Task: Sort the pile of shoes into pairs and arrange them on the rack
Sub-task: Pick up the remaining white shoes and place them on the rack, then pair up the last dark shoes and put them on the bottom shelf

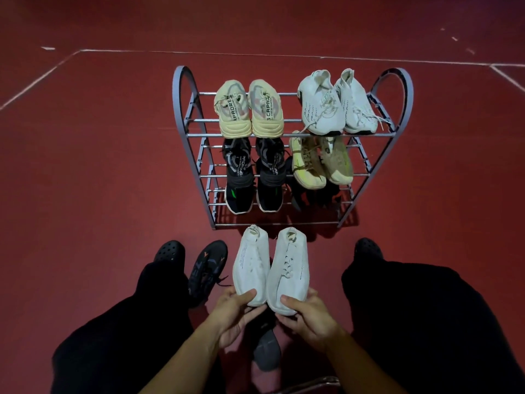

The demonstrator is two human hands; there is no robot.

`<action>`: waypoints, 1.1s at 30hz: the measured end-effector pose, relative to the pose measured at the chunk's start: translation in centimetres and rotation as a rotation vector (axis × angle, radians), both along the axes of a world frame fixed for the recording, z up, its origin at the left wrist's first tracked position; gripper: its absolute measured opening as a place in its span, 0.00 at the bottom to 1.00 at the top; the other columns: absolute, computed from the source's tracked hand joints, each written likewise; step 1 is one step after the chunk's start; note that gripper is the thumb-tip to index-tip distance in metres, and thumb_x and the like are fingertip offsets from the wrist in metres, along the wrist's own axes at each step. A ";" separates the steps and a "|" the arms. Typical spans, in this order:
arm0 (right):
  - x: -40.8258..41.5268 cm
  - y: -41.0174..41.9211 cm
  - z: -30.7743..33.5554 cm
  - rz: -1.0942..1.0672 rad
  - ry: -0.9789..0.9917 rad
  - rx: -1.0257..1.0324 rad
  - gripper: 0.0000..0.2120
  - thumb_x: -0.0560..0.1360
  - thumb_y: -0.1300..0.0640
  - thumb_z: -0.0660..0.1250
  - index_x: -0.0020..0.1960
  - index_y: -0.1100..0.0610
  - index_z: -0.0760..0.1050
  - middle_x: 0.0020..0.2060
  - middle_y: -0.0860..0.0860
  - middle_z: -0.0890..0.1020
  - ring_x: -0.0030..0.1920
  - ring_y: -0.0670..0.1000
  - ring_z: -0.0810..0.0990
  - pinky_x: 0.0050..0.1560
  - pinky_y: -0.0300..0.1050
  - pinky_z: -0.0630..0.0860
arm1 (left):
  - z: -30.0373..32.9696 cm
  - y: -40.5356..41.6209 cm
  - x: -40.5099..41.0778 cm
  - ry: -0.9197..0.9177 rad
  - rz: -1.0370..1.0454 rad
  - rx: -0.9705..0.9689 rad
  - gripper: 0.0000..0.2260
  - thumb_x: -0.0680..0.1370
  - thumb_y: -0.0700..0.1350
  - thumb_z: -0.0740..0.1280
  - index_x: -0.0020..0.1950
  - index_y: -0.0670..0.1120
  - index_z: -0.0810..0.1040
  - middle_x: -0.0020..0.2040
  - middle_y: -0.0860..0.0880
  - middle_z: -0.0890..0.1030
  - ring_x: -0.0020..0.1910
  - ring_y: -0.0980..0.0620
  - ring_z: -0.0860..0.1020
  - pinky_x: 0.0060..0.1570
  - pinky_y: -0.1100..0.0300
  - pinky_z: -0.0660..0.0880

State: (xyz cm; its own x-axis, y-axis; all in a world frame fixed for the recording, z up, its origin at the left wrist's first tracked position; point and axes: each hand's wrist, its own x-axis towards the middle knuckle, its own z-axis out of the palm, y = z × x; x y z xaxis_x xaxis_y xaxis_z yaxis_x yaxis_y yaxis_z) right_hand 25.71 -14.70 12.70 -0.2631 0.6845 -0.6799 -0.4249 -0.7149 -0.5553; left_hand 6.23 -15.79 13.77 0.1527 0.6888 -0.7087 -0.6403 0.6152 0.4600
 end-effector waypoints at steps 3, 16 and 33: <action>-0.1 0.2 0.0 -0.116 0.037 -0.041 0.28 0.72 0.69 0.71 0.68 0.53 0.69 0.61 0.60 0.81 0.61 0.62 0.80 0.49 0.54 0.80 | -0.3 0.1 0.5 0.003 0.061 -0.029 0.20 0.77 0.30 0.69 0.69 0.35 0.70 0.59 0.34 0.83 0.56 0.37 0.84 0.49 0.49 0.84; -1.5 3.4 -4.1 -0.232 0.076 -0.050 0.13 0.76 0.72 0.64 0.59 0.66 0.75 0.52 0.62 0.79 0.43 0.53 0.82 0.42 0.41 0.82 | -5.1 3.3 0.0 -0.040 0.259 -0.186 0.18 0.81 0.32 0.65 0.70 0.32 0.69 0.59 0.33 0.82 0.53 0.42 0.84 0.46 0.53 0.85; -3.3 24.5 -19.7 0.740 -1.076 0.617 0.12 0.79 0.56 0.65 0.60 0.58 0.79 0.57 0.59 0.80 0.59 0.58 0.79 0.57 0.44 0.72 | -20.6 21.1 -3.5 0.087 0.370 -0.130 0.16 0.82 0.35 0.64 0.70 0.41 0.72 0.66 0.41 0.80 0.57 0.44 0.83 0.51 0.52 0.84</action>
State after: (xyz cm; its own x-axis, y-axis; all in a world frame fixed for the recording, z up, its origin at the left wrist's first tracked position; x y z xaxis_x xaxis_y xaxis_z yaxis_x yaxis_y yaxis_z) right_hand 22.40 9.82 -6.97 -0.2405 0.8728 -0.4247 0.7449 -0.1145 -0.6572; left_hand 2.72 5.31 -6.85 -0.1530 0.5897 -0.7930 -0.7918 0.4071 0.4554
